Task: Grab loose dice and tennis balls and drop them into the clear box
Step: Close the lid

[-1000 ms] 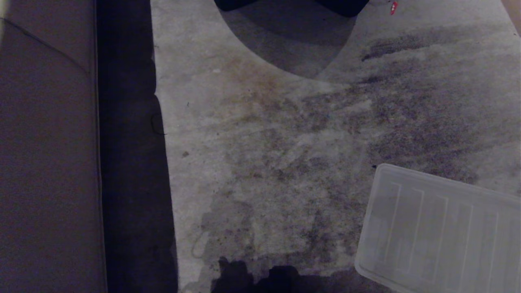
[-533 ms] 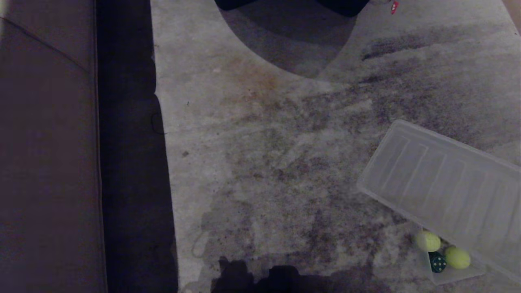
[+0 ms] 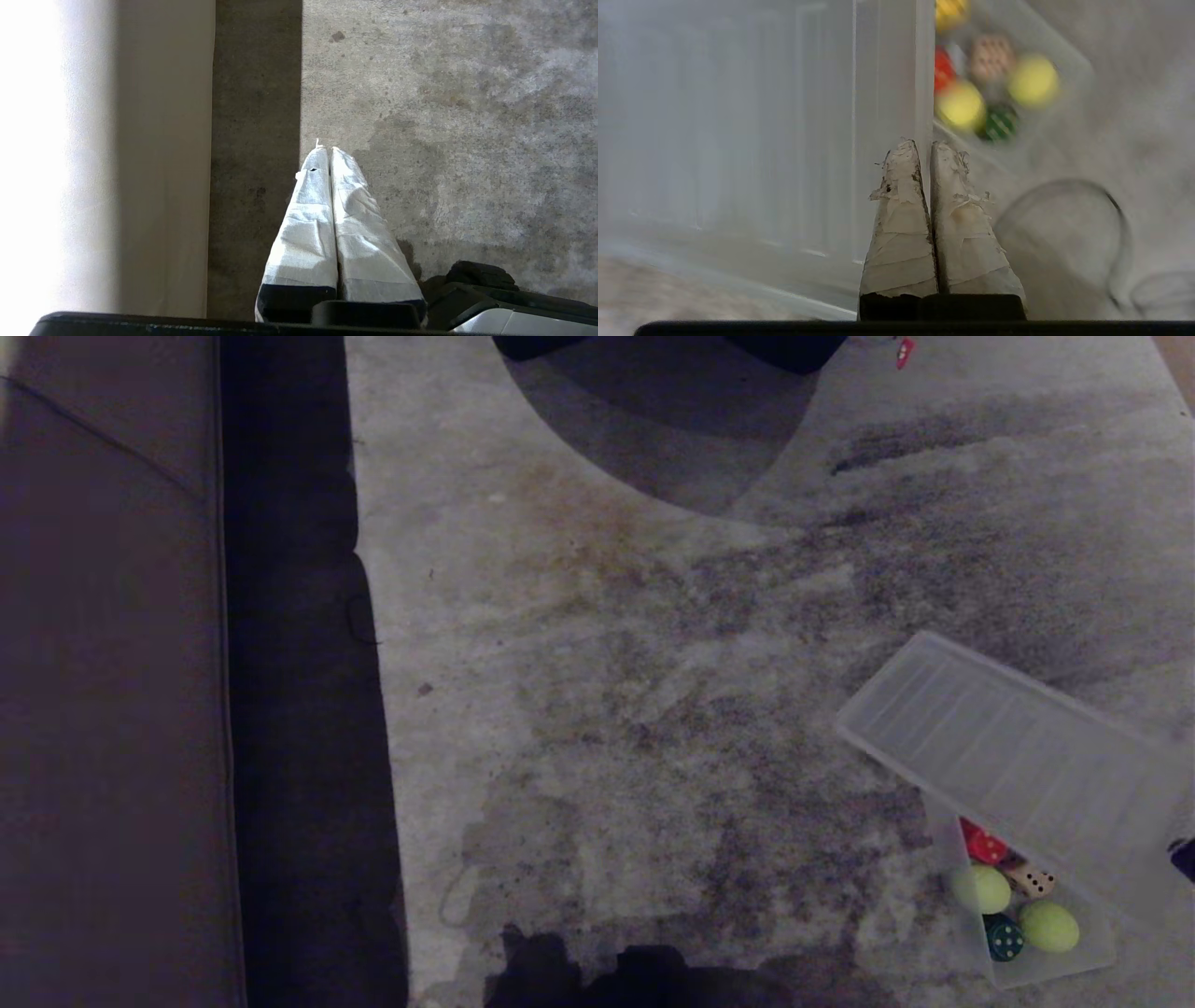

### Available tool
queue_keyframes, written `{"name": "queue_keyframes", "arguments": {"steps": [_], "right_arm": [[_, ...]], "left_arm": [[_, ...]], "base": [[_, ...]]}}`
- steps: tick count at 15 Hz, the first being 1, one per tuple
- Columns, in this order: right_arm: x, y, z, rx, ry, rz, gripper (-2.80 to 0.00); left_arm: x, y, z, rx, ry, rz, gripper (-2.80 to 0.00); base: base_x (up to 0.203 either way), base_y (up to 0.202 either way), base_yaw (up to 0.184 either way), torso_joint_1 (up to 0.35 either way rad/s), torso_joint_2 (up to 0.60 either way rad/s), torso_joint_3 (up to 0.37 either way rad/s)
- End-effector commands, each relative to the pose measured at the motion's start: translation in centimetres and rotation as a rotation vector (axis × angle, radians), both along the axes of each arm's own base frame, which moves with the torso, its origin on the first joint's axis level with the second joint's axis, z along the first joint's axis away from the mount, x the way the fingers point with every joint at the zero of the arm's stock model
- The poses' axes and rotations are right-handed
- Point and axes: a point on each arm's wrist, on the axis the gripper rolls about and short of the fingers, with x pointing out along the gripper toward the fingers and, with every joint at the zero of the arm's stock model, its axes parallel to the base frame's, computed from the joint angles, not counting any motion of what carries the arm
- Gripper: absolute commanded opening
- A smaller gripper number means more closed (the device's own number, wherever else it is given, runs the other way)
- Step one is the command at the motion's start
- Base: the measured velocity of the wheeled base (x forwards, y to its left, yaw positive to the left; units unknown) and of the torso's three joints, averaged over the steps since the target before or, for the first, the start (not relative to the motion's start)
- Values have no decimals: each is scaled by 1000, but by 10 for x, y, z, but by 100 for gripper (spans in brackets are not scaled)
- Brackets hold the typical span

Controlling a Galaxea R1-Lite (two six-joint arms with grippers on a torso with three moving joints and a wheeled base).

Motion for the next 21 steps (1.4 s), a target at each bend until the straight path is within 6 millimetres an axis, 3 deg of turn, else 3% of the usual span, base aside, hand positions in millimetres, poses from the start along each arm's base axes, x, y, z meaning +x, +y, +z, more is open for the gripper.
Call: {"name": "queue_keyframes", "arguments": {"steps": [1, 3, 6, 15, 18, 21], "right_arm": [[18, -19, 12, 27, 36, -85, -280], [32, -34, 18, 57, 46, -108, -280], [36, -39, 12, 65, 62, -85, -280], [36, -85, -37, 211, 35, -100, -280], [46, -93, -43, 262, -58, -66, -280], [50, -105, -64, 273, -71, -97, -280]], "left_arm": [[0, 0, 0, -1, 1, 1, -280], [0, 0, 0, -1, 0, 1, -280], [0, 0, 0, -1, -1, 1, -280], [0, 0, 0, -1, 0, 1, -280], [0, 0, 0, -1, -1, 1, -280], [0, 0, 0, -1, 0, 1, -280]], "base": [[0, 0, 0, 0, 0, 0], [0, 0, 0, 0, 0, 0], [0, 0, 0, 0, 0, 0], [0, 0, 0, 0, 0, 0], [0, 0, 0, 0, 0, 0], [0, 0, 0, 0, 0, 0]]}}
